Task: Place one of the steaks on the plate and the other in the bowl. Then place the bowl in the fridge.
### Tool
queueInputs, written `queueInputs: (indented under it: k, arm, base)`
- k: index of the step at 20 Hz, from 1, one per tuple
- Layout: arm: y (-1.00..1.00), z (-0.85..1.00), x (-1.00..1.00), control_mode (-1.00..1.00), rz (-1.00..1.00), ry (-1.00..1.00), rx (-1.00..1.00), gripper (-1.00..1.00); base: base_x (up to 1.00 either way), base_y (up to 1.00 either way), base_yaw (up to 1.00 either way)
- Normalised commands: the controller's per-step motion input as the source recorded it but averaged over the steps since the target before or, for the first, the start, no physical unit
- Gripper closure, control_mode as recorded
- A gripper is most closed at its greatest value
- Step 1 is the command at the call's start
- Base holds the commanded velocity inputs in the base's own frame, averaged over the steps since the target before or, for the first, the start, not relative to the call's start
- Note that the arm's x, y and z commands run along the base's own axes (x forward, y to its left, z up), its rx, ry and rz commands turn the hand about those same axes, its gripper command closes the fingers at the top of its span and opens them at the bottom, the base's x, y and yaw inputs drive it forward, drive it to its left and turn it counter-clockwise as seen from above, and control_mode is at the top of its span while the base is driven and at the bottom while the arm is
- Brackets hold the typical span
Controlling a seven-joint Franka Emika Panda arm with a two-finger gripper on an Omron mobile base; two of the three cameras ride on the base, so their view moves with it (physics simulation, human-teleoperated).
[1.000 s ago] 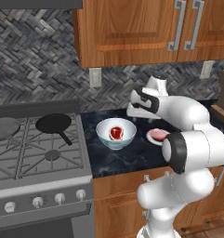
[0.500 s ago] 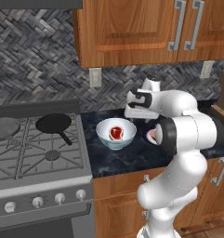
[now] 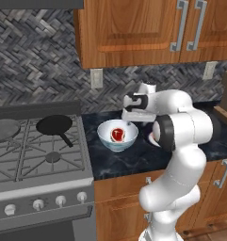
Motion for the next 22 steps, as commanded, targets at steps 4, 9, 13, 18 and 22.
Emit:
queueInputs:
  k: [4, 9, 13, 18, 22]
  arm:
    - [0.19, -0.21, 0.11, -1.0, 0.0, 0.0, 0.0, -1.0]
    - [0.01, -0.3, 0.11, -1.0, 0.0, 0.0, 0.0, -1.0]
    - [-0.04, -0.27, 0.09, -1.0, 0.0, 0.01, 0.0, -1.0]
    - [0.0, -0.04, 0.01, -1.0, 0.0, 0.0, 0.0, -1.0]
    - [0.0, -0.04, 0.0, -1.0, 0.0, 0.01, 0.0, -1.0]
  base:
    - [0.0, 0.0, 0.0]
    - [0.0, 0.0, 0.0]
    - [0.0, 0.0, 0.0]
    - [0.0, 0.0, 0.0]
    - [0.0, 0.0, 0.0]
